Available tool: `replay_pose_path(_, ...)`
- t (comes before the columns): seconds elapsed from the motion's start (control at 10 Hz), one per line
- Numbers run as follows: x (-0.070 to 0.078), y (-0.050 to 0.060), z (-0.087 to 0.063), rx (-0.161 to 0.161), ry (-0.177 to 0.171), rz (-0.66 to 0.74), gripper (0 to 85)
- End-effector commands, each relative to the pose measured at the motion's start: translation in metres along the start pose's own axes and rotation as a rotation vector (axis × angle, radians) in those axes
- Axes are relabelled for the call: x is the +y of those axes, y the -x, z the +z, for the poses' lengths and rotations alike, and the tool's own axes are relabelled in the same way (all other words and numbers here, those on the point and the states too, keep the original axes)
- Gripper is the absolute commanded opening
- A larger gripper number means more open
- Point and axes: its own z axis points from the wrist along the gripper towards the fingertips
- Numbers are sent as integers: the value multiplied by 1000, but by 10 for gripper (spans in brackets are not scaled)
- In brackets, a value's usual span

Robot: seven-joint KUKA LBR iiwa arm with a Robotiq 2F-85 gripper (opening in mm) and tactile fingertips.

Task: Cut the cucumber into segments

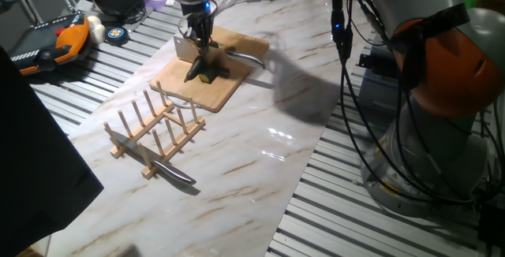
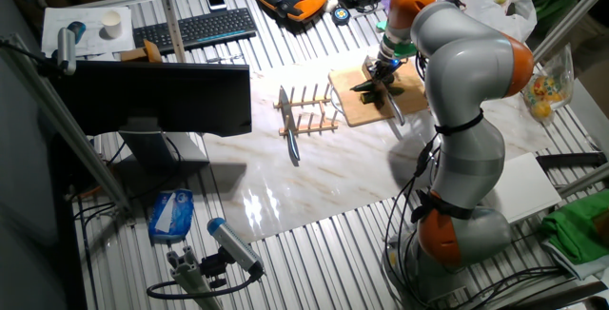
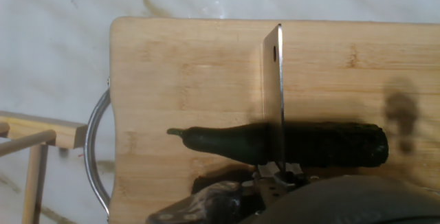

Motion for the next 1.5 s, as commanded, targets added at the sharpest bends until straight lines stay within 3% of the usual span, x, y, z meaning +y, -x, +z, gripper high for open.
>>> replay_pose_path(0.0, 0, 0, -1, 1, 0, 0, 7)
replay_pose_path(0.9, -8, 4, -40, 37, -21, -4, 7)
replay_pose_path(1.4, -5, 7, -35, 44, -11, -8, 7)
